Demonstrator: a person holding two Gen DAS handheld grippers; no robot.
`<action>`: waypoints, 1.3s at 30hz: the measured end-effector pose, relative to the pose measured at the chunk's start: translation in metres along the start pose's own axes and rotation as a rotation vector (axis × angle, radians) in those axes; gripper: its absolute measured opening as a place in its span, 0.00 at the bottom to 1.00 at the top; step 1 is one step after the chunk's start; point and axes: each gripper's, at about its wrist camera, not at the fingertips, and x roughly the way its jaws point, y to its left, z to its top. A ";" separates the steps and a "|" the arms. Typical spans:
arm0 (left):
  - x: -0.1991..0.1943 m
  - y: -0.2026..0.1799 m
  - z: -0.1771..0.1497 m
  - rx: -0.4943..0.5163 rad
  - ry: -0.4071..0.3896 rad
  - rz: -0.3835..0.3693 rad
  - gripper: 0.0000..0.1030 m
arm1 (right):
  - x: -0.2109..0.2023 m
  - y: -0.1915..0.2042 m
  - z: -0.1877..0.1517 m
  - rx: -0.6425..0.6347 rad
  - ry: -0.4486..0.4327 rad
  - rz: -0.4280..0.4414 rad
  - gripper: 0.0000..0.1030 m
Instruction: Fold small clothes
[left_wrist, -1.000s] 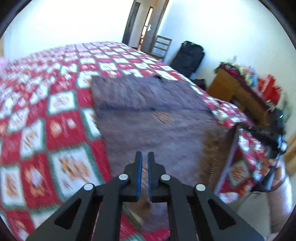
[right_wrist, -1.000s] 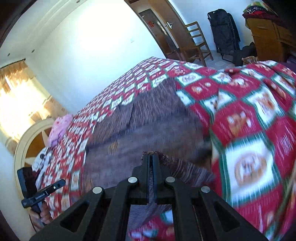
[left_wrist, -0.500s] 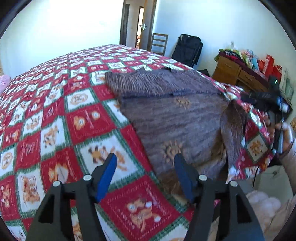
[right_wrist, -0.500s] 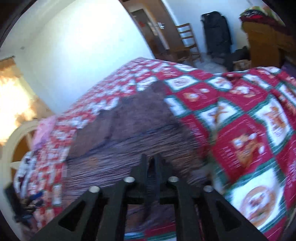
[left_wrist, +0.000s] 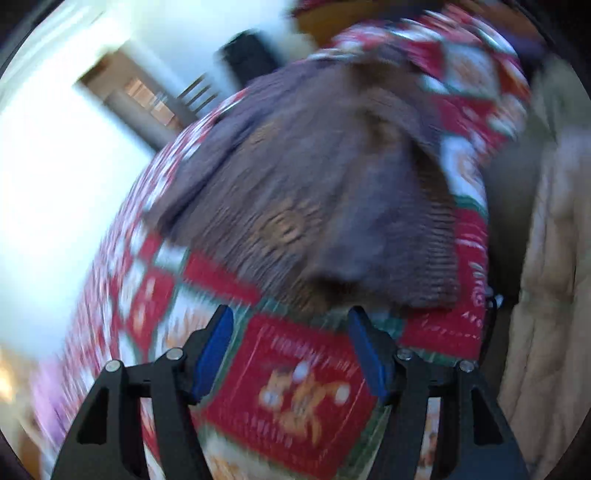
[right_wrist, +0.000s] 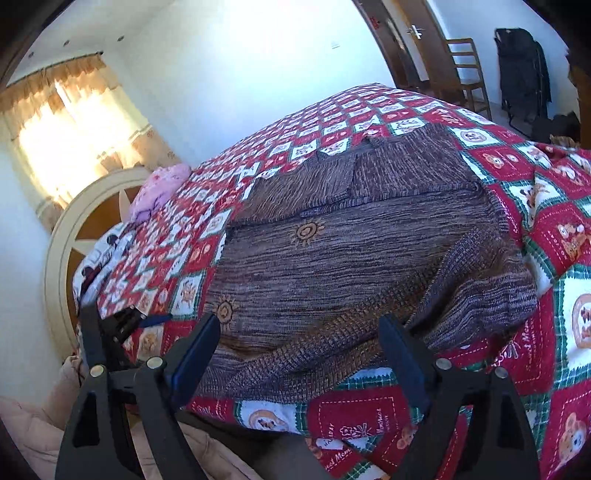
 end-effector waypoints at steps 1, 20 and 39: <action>0.000 -0.008 0.004 0.064 -0.031 -0.012 0.65 | -0.001 -0.003 0.001 0.008 -0.008 -0.006 0.85; 0.061 0.090 0.033 -0.652 -0.097 -0.544 0.12 | -0.041 -0.080 0.011 0.281 -0.133 -0.147 0.85; 0.087 0.106 0.040 -0.790 -0.041 -0.646 0.60 | -0.036 -0.077 0.056 -0.073 -0.047 -0.447 0.51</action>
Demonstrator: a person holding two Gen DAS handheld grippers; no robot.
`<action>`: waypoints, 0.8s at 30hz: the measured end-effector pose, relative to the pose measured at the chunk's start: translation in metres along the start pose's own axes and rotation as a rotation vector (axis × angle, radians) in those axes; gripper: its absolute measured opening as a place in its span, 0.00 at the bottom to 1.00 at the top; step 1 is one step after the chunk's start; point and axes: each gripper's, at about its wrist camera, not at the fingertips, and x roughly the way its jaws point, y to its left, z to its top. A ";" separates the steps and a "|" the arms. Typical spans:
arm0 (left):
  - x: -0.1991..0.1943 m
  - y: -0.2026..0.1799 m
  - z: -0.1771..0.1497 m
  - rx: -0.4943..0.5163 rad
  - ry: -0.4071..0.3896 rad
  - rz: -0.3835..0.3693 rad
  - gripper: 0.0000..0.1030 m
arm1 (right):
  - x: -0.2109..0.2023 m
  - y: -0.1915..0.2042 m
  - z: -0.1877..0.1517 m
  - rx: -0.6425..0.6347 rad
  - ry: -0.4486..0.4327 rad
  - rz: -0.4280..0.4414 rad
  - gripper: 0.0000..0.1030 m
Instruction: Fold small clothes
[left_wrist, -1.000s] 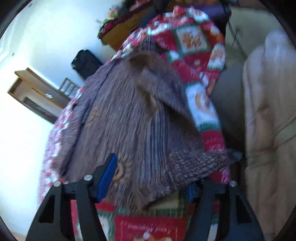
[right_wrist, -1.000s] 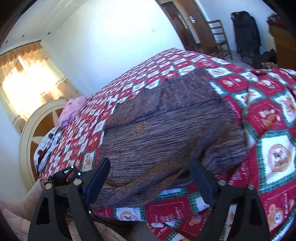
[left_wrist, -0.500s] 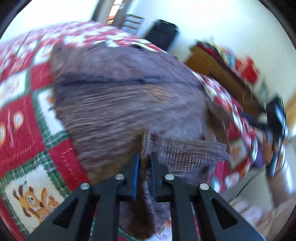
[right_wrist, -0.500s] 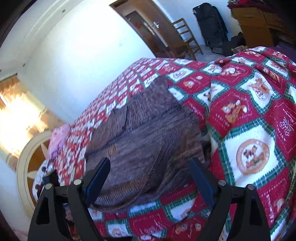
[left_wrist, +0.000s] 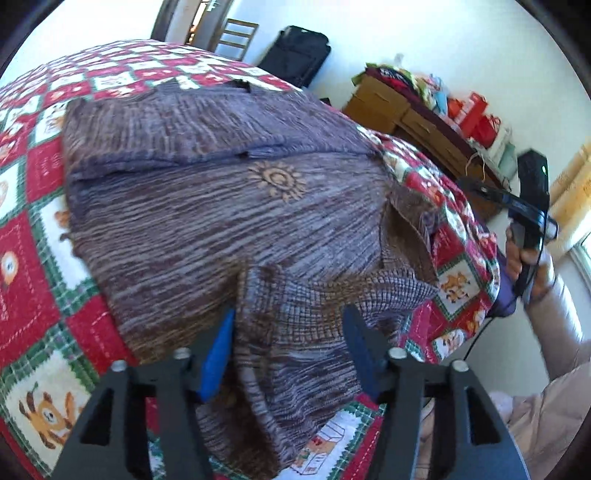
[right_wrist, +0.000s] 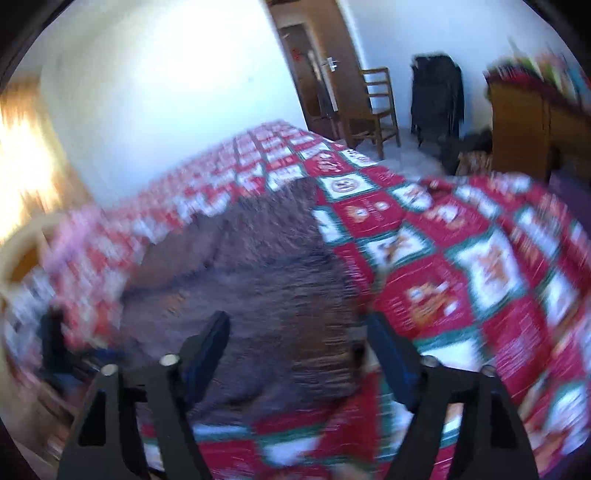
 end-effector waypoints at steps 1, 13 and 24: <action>0.000 -0.001 0.000 0.012 0.004 0.010 0.60 | 0.005 0.002 0.002 -0.041 0.027 0.003 0.49; 0.002 -0.001 -0.005 0.009 0.009 0.082 0.11 | 0.108 0.028 0.015 -0.358 0.305 0.008 0.47; -0.026 -0.002 -0.006 -0.069 -0.122 0.101 0.07 | 0.058 0.028 0.018 -0.267 0.155 -0.009 0.07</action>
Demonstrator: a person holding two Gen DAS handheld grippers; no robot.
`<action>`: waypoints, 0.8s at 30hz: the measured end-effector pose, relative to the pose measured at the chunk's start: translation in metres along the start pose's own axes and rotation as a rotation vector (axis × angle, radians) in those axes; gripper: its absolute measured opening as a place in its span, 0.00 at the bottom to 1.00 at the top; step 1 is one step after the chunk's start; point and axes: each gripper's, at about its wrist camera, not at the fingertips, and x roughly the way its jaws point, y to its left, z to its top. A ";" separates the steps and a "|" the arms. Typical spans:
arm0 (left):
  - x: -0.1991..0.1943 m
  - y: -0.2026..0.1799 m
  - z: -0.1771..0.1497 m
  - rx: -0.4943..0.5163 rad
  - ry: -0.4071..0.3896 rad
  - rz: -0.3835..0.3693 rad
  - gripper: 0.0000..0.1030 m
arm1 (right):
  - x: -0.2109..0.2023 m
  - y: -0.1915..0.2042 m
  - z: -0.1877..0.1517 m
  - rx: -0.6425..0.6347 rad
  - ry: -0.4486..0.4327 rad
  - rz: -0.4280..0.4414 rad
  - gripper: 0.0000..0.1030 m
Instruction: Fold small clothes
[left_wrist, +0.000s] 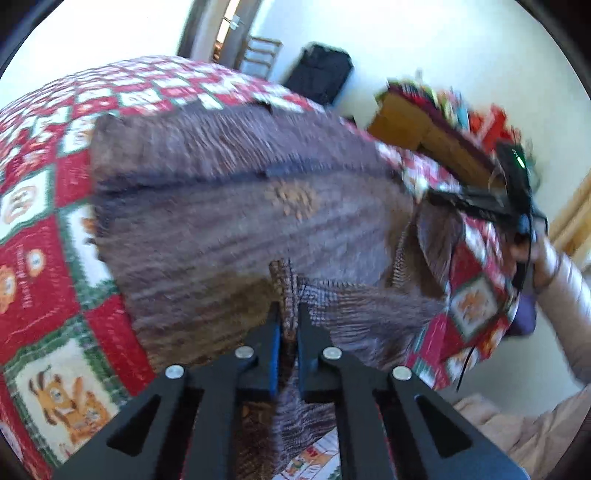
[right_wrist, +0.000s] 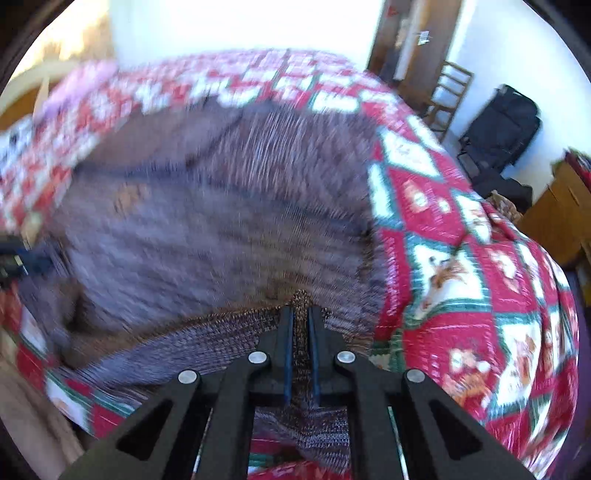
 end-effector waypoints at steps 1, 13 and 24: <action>-0.007 0.004 0.002 -0.023 -0.028 -0.001 0.07 | -0.014 -0.003 0.002 0.028 -0.044 0.007 0.07; -0.048 0.028 0.047 -0.111 -0.261 0.127 0.07 | -0.052 0.008 0.056 0.108 -0.288 -0.048 0.03; -0.056 0.056 0.107 -0.142 -0.343 0.173 0.07 | -0.033 -0.002 0.124 0.077 -0.364 -0.081 0.03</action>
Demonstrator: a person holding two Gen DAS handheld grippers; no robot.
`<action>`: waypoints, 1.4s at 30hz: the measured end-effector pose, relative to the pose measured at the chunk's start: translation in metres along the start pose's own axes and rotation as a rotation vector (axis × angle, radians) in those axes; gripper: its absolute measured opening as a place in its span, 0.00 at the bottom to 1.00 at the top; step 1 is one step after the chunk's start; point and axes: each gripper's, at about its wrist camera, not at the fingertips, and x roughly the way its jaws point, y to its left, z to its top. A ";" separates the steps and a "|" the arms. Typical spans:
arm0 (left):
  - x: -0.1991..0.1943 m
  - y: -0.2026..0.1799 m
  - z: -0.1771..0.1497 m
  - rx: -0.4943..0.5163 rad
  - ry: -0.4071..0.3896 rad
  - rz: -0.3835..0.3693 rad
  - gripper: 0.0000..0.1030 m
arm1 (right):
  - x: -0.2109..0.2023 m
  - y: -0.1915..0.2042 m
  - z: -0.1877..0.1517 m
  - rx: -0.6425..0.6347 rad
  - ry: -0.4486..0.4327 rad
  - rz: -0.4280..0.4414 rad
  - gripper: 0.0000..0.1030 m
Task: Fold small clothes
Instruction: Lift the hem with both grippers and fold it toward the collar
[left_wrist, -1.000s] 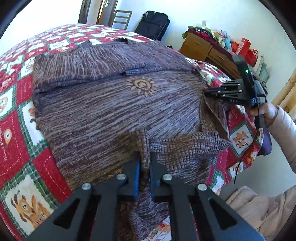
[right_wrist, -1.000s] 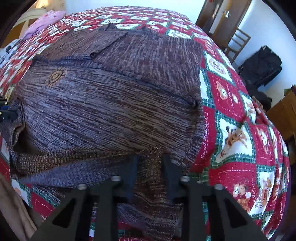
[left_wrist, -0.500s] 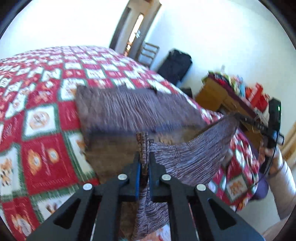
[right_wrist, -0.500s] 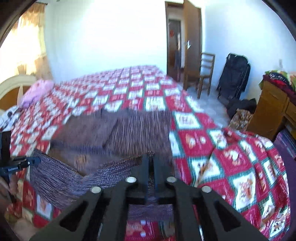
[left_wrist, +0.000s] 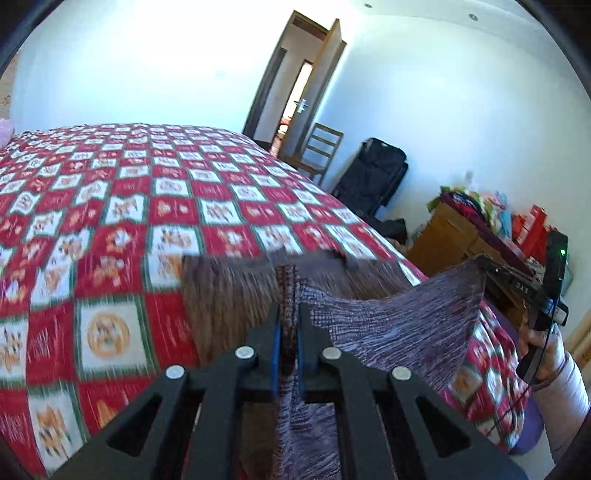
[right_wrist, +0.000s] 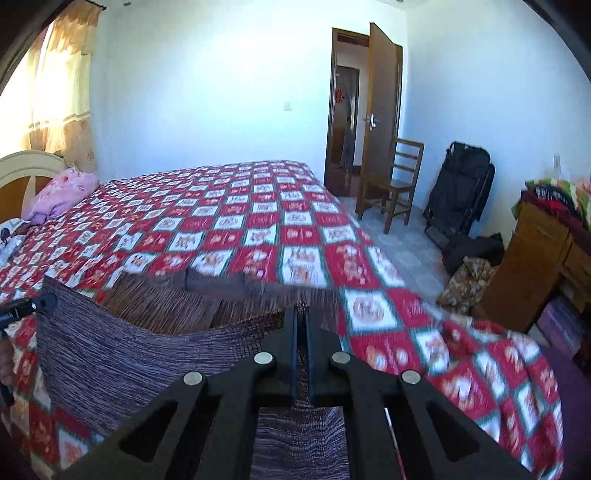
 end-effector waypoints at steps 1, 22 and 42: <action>0.004 0.003 0.006 -0.002 -0.005 0.011 0.07 | 0.007 0.000 0.007 -0.006 0.000 0.000 0.03; 0.098 0.057 0.024 -0.069 0.077 0.178 0.06 | 0.238 -0.011 -0.008 -0.042 0.257 -0.177 0.06; 0.140 0.029 -0.004 -0.037 0.190 0.271 0.15 | 0.179 0.016 -0.026 -0.008 0.250 -0.059 0.16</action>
